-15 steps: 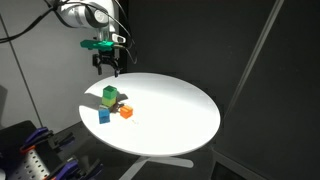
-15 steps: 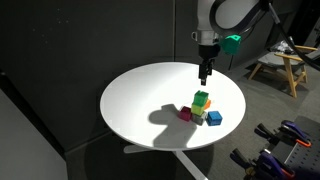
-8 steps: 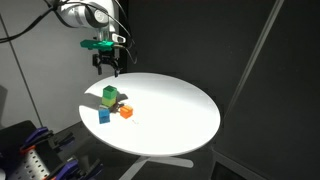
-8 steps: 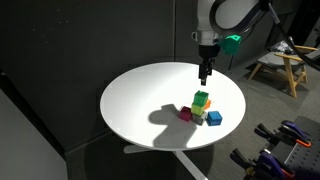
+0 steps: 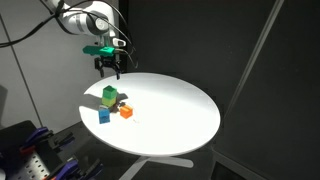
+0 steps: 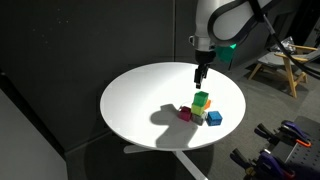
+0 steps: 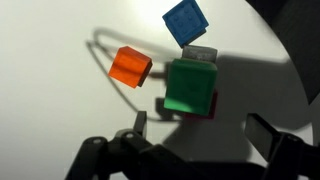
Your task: Pick up the green block and put it on the blue block, pick up the lime green block and put it on the orange block, pick up the pink block and put it on the lime green block
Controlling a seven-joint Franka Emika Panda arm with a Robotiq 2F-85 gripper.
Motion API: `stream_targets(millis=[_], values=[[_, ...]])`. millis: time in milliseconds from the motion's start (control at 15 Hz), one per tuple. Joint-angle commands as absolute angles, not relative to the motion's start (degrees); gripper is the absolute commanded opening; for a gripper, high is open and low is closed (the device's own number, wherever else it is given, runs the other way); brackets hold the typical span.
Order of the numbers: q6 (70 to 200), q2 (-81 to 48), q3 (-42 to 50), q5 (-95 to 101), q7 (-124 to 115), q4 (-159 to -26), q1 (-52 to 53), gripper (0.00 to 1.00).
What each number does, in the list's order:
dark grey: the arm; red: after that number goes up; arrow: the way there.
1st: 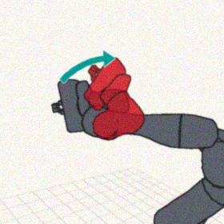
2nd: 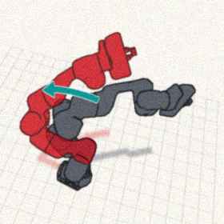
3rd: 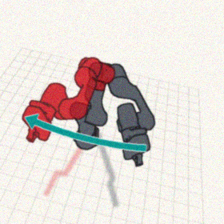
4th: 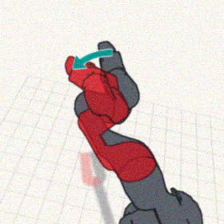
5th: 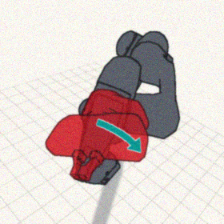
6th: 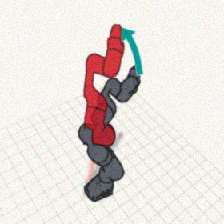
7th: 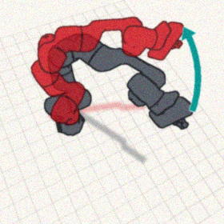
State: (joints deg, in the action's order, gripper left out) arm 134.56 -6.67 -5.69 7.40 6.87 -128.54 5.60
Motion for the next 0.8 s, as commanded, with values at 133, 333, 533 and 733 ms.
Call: stream_targets(millis=[133,333,533,733], values=[[139.17,-7.71,-5.77,8.74,6.74,-129.99,6.08,1.00],[139.83,-8.03,-5.62,8.55,6.24,-130.43,6.12,1.00],[140.17,-7.96,-5.47,8.51,5.58,-131.03,6.08,1.00],[140.58,-8.04,-5.27,8.59,4.44,-131.58,6.11,1.00]])
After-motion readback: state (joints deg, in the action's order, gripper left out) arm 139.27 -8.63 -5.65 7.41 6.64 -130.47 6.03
